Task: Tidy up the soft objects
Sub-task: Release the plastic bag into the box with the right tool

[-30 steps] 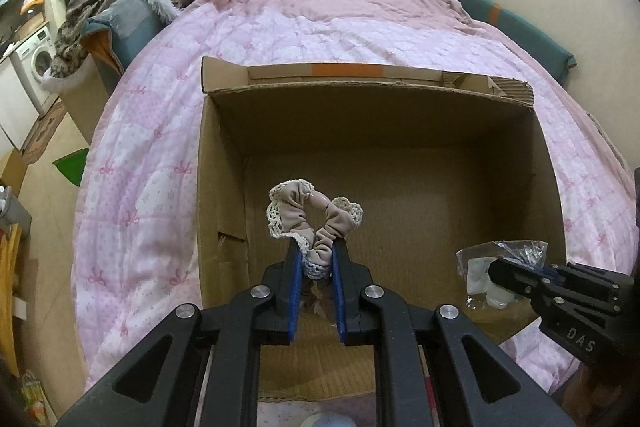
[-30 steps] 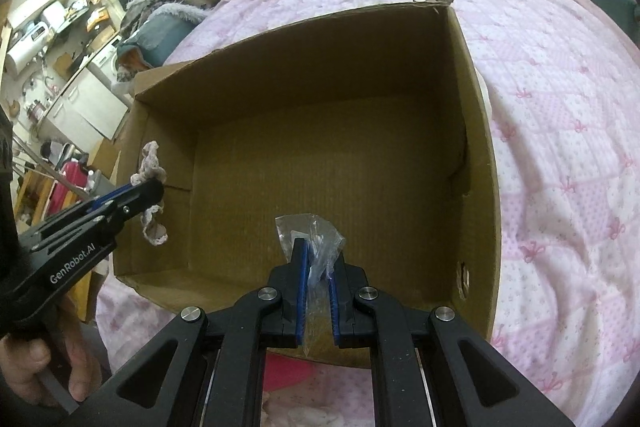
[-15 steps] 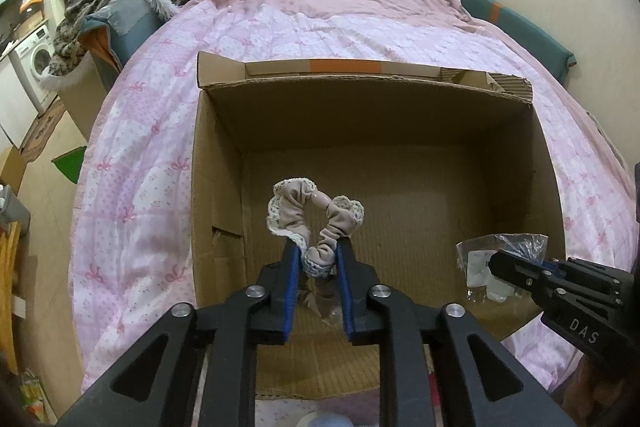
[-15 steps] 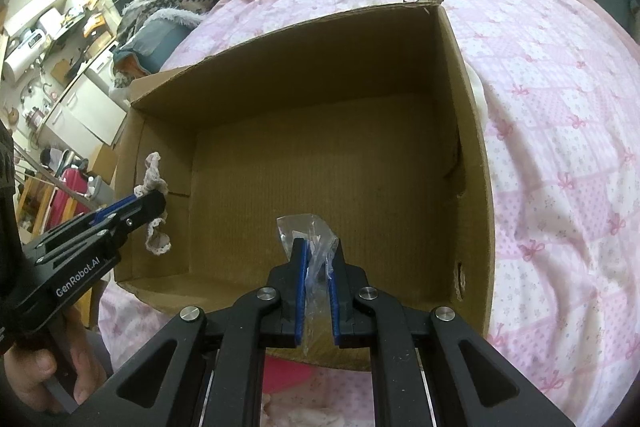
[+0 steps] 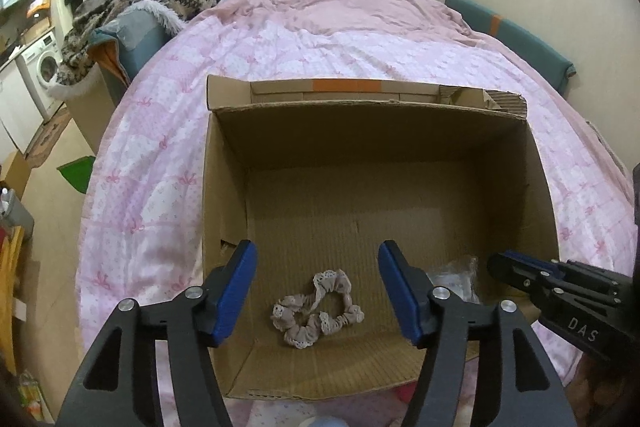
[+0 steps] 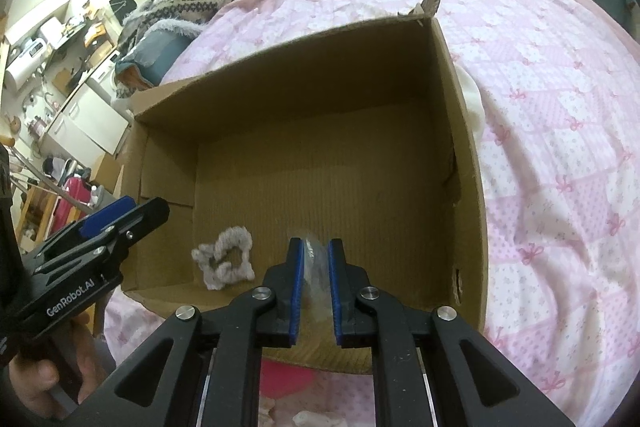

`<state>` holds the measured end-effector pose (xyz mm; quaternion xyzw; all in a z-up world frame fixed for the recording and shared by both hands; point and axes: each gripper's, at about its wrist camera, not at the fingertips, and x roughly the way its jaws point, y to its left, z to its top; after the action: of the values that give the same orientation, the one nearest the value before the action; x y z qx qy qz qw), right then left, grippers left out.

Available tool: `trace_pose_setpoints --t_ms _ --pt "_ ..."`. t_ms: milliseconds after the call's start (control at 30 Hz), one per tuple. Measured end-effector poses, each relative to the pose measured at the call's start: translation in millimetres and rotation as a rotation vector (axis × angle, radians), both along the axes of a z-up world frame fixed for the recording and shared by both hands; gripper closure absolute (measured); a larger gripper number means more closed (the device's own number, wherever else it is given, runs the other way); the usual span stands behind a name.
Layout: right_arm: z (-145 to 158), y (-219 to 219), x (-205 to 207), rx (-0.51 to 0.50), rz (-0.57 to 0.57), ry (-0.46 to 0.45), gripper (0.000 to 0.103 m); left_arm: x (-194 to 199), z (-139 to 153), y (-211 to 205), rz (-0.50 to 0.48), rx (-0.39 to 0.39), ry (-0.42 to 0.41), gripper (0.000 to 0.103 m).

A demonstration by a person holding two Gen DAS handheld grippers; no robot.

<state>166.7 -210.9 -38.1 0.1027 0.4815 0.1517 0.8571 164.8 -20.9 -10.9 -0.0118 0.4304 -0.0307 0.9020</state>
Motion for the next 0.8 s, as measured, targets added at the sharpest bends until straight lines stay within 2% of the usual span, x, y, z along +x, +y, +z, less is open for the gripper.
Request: trace_pose_setpoints --t_ms 33,100,133,167,300,667,800 --pt "2 0 -1 -0.005 -0.004 -0.009 0.079 0 1 0 -0.001 0.001 -0.002 0.043" --pt "5 -2 -2 -0.002 -0.013 -0.024 0.056 0 2 0 -0.001 0.001 -0.005 0.042" --pt "7 -3 -3 -0.001 -0.023 -0.037 0.032 0 2 0 -0.001 0.0 -0.007 0.042" --pt "11 -5 -5 0.004 -0.037 -0.061 0.027 -1 3 0 0.001 -0.002 -0.01 0.042" --pt "21 -7 -8 0.006 -0.042 -0.103 0.027 -3 7 2 0.006 -0.003 -0.021 0.042" --pt "31 -22 -18 0.03 -0.093 -0.097 0.027 -17 21 17 0.049 -0.001 -0.026 0.042" --pt "35 -28 -28 0.038 -0.11 -0.09 0.027 -26 26 23 0.059 0.022 -0.018 0.042"
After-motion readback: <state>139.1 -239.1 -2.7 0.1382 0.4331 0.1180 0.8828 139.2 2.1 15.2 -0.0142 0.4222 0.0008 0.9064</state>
